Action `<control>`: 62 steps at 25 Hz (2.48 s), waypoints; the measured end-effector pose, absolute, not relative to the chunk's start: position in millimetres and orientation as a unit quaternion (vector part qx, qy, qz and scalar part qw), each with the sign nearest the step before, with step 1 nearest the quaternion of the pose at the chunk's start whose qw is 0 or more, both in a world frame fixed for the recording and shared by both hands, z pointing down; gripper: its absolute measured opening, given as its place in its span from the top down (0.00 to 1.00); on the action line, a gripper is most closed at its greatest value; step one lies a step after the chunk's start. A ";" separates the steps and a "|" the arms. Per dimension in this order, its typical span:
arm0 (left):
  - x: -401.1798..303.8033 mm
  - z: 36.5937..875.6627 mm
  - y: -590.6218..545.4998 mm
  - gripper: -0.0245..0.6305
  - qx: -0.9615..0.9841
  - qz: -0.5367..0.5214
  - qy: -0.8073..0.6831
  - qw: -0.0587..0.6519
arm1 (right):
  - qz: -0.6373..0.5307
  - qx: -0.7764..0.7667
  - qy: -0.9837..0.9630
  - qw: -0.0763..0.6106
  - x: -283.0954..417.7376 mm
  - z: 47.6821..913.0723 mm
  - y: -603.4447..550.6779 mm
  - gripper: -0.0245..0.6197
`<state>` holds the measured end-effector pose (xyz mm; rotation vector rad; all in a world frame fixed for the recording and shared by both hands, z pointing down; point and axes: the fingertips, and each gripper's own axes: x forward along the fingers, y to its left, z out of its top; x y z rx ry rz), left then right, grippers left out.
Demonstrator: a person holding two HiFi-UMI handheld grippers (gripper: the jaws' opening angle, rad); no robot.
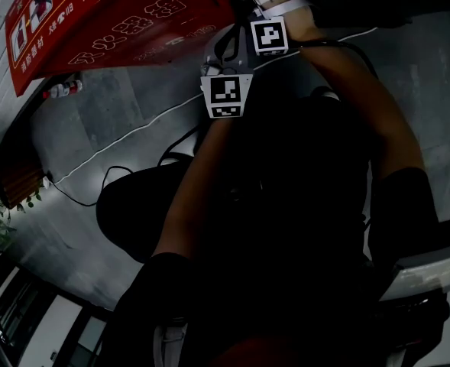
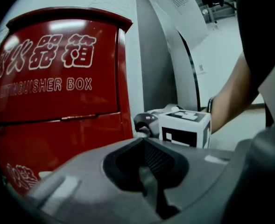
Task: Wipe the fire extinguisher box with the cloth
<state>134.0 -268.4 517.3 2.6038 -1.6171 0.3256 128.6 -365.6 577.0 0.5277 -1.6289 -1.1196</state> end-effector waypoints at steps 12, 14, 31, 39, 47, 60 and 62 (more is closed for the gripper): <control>138.3 570.0 -266.6 0.96 0.849 0.129 -0.508 0.067 | -0.447 0.203 -0.696 0.524 123.6 655.6 -355.1 0.76; 139.5 578.3 -265.8 0.96 0.848 0.133 -0.507 0.074 | -0.435 0.194 -0.704 0.526 122.9 669.9 -351.4 0.76; 133.9 649.5 -264.3 0.96 0.830 0.175 -0.505 0.157 | -0.407 0.110 -0.701 0.575 129.4 754.7 -325.9 0.76; 128.4 652.3 -261.3 0.96 0.827 0.180 -0.507 0.164 | -0.404 0.037 -0.647 0.646 143.8 792.6 -310.9 0.76; 111.2 626.7 -256.8 0.96 0.825 0.162 -0.519 0.155 | -0.322 0.072 -0.674 0.661 158.2 769.7 -307.4 0.74; 96.8 506.8 -237.5 0.96 0.853 0.082 -0.509 0.083 | -0.298 0.249 -0.733 0.558 169.9 588.4 -308.6 0.73; 94.4 484.8 -229.6 0.96 0.859 0.074 -0.502 0.071 | -0.307 0.262 -0.734 0.546 170.6 558.5 -301.1 0.73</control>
